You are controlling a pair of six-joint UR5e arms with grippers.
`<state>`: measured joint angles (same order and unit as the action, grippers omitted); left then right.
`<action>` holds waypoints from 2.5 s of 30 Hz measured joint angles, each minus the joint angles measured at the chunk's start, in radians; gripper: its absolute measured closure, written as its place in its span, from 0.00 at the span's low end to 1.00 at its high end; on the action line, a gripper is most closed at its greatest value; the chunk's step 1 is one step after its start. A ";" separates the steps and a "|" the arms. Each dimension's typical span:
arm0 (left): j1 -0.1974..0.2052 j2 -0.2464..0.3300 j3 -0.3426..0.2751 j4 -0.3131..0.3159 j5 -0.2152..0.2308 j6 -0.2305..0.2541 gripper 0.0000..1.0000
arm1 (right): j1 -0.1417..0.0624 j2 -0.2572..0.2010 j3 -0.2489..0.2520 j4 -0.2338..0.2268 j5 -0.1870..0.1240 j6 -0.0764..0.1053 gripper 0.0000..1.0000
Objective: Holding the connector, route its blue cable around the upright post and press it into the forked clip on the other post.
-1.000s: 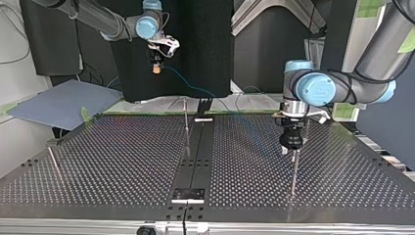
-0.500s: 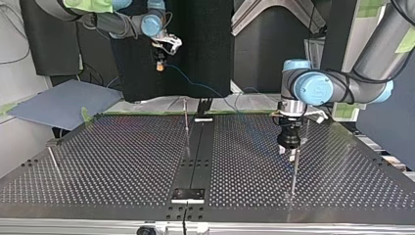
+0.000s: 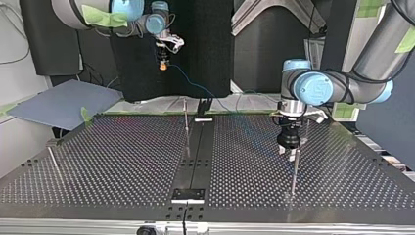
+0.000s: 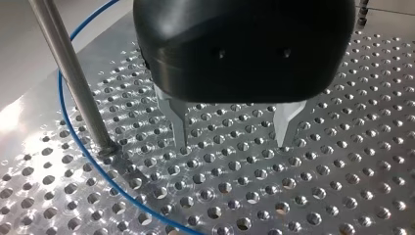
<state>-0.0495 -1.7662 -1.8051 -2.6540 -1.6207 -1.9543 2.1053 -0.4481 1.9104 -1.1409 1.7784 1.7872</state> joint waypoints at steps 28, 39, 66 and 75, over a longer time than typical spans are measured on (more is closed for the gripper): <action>0.000 0.000 0.000 -0.001 -0.009 0.000 0.14 | 0.004 -0.028 0.002 -0.002 0.013 -0.015 1.00; 0.000 0.000 0.000 -0.001 -0.009 0.000 0.14 | -0.017 -0.129 0.095 0.025 0.028 -0.003 1.00; 0.001 0.000 0.000 0.000 -0.009 0.000 0.14 | -0.121 -0.343 0.131 -0.033 -0.103 -0.115 1.00; 0.007 0.000 0.000 0.000 -0.022 0.000 0.14 | -0.110 -0.278 0.131 -0.065 -0.137 -0.154 1.00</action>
<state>-0.0428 -1.7661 -1.8051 -2.6540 -1.6425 -1.9542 1.9952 -0.7263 2.0412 -1.2059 1.6410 1.6329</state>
